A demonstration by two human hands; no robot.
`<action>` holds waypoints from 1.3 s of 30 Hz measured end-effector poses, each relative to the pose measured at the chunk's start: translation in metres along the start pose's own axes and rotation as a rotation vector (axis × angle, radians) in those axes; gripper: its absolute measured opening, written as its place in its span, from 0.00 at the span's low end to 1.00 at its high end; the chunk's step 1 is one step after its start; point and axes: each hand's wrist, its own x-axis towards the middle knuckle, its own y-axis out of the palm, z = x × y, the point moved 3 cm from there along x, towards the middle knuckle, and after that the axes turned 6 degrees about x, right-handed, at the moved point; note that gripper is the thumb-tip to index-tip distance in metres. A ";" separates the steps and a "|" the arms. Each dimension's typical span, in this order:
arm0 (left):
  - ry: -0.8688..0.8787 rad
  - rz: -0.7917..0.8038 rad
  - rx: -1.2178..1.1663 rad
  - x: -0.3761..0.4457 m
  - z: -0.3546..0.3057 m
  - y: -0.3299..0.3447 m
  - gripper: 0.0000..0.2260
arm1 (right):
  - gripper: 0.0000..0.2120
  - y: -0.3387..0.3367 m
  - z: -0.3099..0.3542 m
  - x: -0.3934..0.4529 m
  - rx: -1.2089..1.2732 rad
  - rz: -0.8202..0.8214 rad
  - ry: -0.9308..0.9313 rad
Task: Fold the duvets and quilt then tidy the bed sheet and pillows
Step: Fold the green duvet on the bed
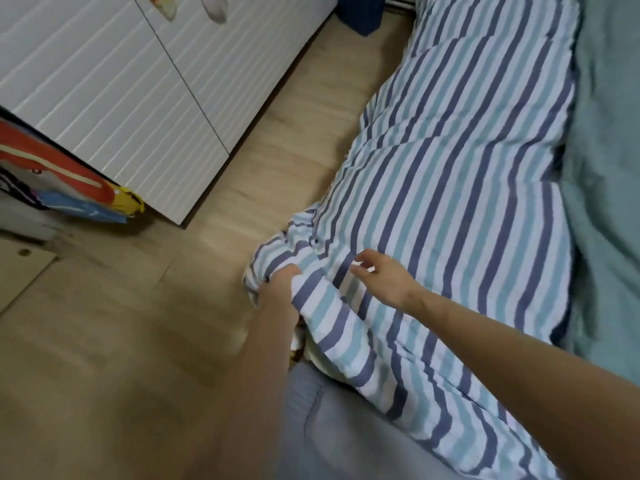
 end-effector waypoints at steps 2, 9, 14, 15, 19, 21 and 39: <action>0.178 0.158 0.148 -0.047 -0.024 0.030 0.25 | 0.18 -0.031 0.013 -0.021 0.255 -0.020 0.026; 1.002 0.712 0.919 -0.240 -0.038 0.144 0.24 | 0.26 -0.169 0.017 -0.117 0.914 -0.250 0.010; 1.323 0.773 1.375 -0.336 0.026 0.232 0.22 | 0.11 -0.280 -0.054 -0.223 0.880 -0.364 -0.057; 1.385 0.771 1.440 -0.361 0.045 0.252 0.20 | 0.14 -0.300 -0.077 -0.250 0.754 -0.441 -0.023; 1.546 0.796 1.511 -0.443 0.119 0.325 0.16 | 0.24 -0.362 -0.156 -0.342 0.419 -0.752 -0.034; 1.588 0.844 1.537 -0.485 0.157 0.367 0.15 | 0.19 -0.395 -0.201 -0.390 0.371 -0.919 -0.007; 1.062 0.857 1.844 -0.484 0.330 0.491 0.20 | 0.25 -0.392 -0.497 -0.505 0.268 -0.678 0.572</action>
